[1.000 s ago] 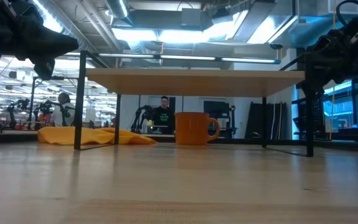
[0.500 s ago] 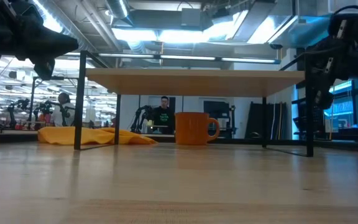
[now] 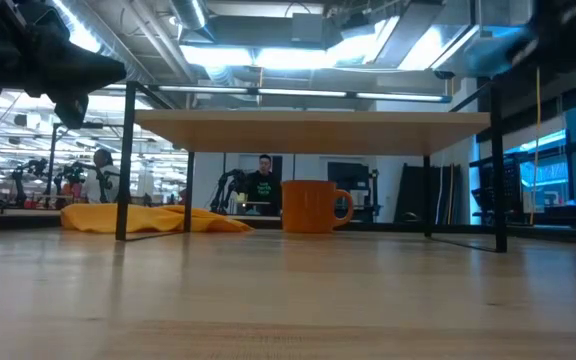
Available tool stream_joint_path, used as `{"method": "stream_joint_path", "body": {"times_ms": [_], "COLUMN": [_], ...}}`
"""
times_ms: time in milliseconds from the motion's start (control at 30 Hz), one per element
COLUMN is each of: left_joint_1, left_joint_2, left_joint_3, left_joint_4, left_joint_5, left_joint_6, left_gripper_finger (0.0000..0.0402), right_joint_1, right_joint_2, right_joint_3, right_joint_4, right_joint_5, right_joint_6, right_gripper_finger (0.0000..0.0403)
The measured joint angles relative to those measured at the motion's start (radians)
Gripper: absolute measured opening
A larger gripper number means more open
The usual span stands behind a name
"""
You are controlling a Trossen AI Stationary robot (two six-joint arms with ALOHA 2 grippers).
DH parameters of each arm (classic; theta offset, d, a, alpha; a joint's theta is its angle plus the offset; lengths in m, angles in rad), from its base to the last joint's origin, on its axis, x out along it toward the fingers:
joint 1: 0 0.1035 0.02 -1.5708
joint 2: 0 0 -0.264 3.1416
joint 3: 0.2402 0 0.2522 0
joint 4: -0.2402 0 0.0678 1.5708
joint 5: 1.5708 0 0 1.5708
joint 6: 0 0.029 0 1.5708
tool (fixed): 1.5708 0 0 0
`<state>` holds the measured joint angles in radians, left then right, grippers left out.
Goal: Stack small to large cups/mugs on shelf
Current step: Put the blue mug on the shelf
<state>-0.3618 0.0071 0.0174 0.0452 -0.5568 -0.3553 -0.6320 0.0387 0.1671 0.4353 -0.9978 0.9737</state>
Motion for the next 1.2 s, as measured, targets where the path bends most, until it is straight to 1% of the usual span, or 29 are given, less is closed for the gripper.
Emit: {"method": "stream_joint_path", "body": {"times_ms": [100, 200, 267, 333, 400, 467, 533, 600, 633, 667, 733, 833, 867, 900, 1033, 1100, 1200], "left_joint_1": [0.000, 0.000, 0.000, 0.000, 0.000, 0.000, 0.000, 0.000, 0.000, 0.000, 0.000, 0.000, 0.000, 0.000, 0.000, 0.000, 0.000], "left_joint_2": [0.000, 0.000, 0.000, 0.000, 0.000, 0.000, 0.000, 0.000, 0.000, 0.000, 0.000, 0.000, 0.000, 0.000, 0.000, 0.000, 0.000], "left_joint_3": [0.000, 0.000, 0.000, 0.000, 0.000, 0.000, 0.000, 0.000, 0.000, 0.000, 0.000, 0.000, 0.000, 0.000, 0.000, 0.000, 0.000], "left_joint_4": [0.000, 0.000, 0.000, 0.000, 0.000, 0.000, 0.000, 0.000, 0.000, 0.000, 0.000, 0.000, 0.000, 0.000, 0.000, 0.000, 0.000], "left_joint_5": [0.000, 0.000, 0.000, 0.000, 0.000, 0.000, 0.000, 0.000, 0.000, 0.000, 0.000, 0.001, 0.001, 0.000, 0.000, 0.000, 0.000], "left_joint_6": [0.000, 0.000, 0.000, 0.000, 0.000, 0.000, 0.000, 0.000, 0.000, 0.000, 0.000, 0.000, 0.000, 0.000, 0.000, 0.000, 0.000], "left_gripper_finger": [0.0032, 0.0032, 0.0032, 0.0032, 0.0032, 0.0032, 0.0032, 0.0032, 0.0032, 0.0032, 0.0032, 0.0032, 0.0032, 0.0032, 0.0032, 0.0032, 0.0032], "right_joint_1": [-0.001, -0.001, -0.002, -0.012, -0.029, -0.043, -0.046, -0.040, -0.040, -0.039, -0.028, 0.010, 0.018, 0.023, 0.025, 0.025, 0.025], "right_joint_2": [-0.030, -0.032, -0.005, 0.055, 0.145, 0.276, 0.420, 0.535, 0.570, 0.592, 0.578, 0.531, 0.514, 0.502, 0.457, 0.443, 0.443], "right_joint_3": [0.119, 0.291, 0.427, 0.563, 0.699, 0.826, 0.919, 0.978, 0.993, 0.995, 0.980, 0.994, 1.000, 1.000, 0.997, 1.000, 0.997], "right_joint_4": [-0.106, -0.254, -0.404, -0.597, -0.822, -1.116, -1.482, -1.819, -1.947, -2.030, -1.995, -2.006, -2.007, -2.008, -1.892, -1.840, -1.749], "right_joint_5": [0.001, -0.007, 0.000, 0.024, 0.072, 0.176, 0.264, 0.281, 0.274, 0.260, 0.228, 0.173, 0.168, 0.171, 0.186, 0.178, 0.221], "right_joint_6": [-0.057, -0.183, -0.310, -0.487, -0.653, -0.711, -0.754, -0.965, -1.067, -1.126, -1.104, -1.139, -1.120, -1.076, -0.865, -0.817, -0.702], "right_gripper_finger": [0.0161, 0.0161, 0.0161, 0.0161, 0.0161, 0.0161, 0.0161, 0.0161, 0.0161, 0.0161, 0.0161, 0.0161, 0.0161, 0.0161, 0.0161, 0.0161, 0.0161]}}
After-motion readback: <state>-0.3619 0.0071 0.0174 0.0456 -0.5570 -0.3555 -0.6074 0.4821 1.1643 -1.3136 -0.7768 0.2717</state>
